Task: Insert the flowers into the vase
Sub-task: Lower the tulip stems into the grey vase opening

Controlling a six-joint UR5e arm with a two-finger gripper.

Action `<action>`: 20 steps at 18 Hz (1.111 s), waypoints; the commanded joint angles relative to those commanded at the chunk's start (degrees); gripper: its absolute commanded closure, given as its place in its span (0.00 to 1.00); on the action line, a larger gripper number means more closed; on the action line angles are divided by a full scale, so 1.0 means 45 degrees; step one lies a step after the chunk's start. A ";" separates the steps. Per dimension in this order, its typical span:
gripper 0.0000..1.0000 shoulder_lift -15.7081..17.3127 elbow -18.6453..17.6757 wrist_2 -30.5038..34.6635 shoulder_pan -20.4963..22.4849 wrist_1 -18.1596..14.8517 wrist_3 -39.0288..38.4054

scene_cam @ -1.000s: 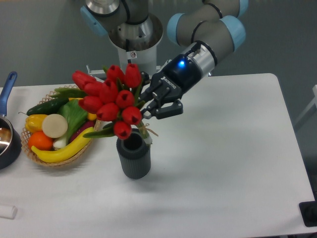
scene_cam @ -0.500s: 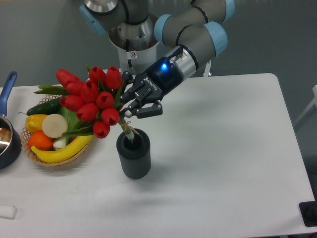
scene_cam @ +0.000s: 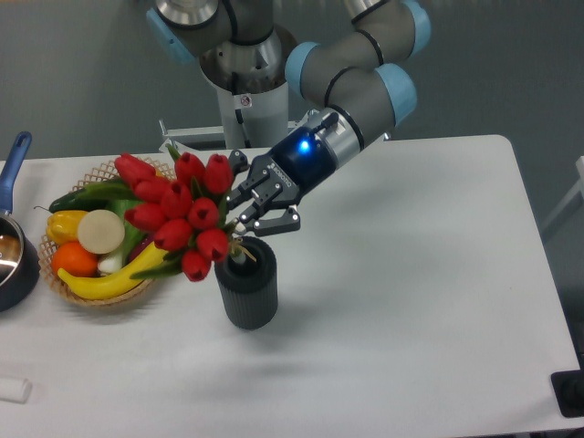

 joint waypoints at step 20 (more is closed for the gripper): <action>0.69 -0.0683 -0.0762 0.0020 0.0449 0.0019 0.0234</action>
